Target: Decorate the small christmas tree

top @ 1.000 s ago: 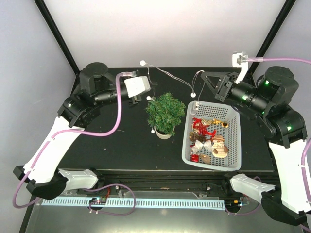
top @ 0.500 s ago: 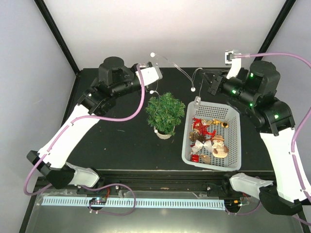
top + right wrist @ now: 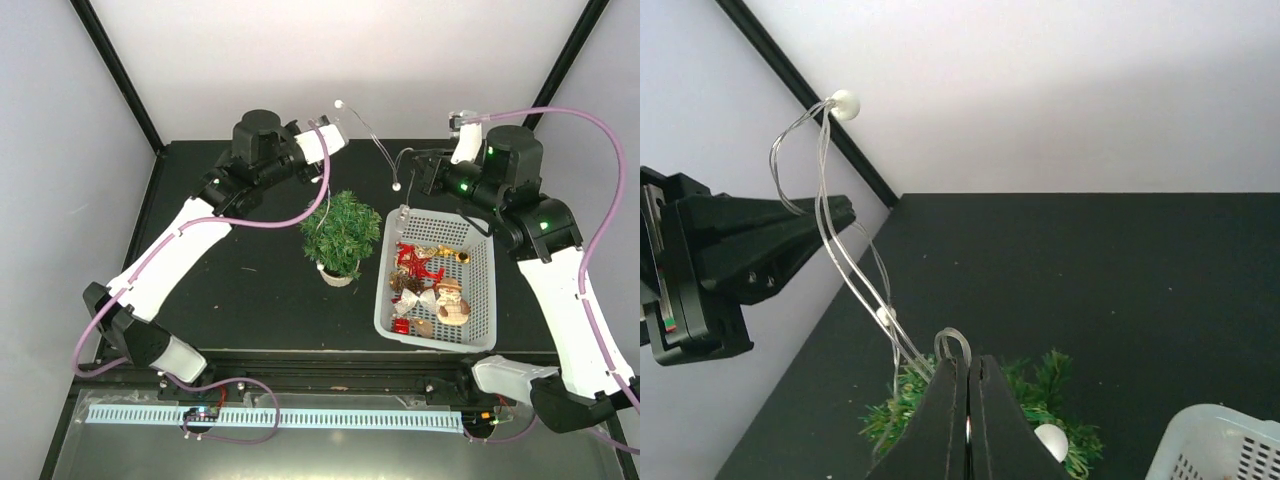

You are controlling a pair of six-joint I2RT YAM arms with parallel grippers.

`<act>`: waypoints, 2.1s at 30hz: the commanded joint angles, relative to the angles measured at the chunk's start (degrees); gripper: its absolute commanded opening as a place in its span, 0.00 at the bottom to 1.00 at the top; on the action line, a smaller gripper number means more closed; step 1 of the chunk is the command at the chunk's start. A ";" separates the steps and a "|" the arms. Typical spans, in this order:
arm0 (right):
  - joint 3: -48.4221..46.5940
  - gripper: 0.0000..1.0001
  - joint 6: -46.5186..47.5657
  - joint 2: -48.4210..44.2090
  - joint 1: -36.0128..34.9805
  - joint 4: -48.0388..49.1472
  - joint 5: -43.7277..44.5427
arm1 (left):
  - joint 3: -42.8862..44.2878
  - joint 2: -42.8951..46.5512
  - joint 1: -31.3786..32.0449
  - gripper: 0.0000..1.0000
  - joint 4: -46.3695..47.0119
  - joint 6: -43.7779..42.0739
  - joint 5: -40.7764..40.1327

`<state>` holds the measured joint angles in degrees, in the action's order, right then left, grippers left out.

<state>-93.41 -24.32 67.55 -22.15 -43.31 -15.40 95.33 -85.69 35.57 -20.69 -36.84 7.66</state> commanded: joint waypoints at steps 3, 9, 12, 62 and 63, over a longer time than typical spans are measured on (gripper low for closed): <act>2.63 0.01 2.06 -2.04 -0.24 -0.96 4.71 | 2.23 -2.60 -1.28 0.01 3.15 -0.86 -4.85; 6.85 0.01 2.82 -3.73 -0.26 -1.89 7.55 | 2.32 -5.15 -1.95 0.02 3.74 -0.87 -7.11; 8.98 0.01 2.88 -4.90 -0.31 -2.18 9.01 | 2.32 -6.20 -2.32 0.02 3.57 -0.78 -7.53; 16.24 0.01 3.94 -27.87 -0.36 -20.56 5.96 | 9.68 -21.89 6.85 0.31 -1.53 -0.88 -6.92; 15.97 0.01 3.93 -27.91 -0.33 -20.39 5.09 | 9.73 -22.03 6.80 0.31 -1.32 -0.87 -7.45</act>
<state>-76.79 -21.21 40.16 -22.15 -64.71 -8.01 102.94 -106.96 42.74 -23.55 -37.54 4.45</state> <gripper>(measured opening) 0.020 0.309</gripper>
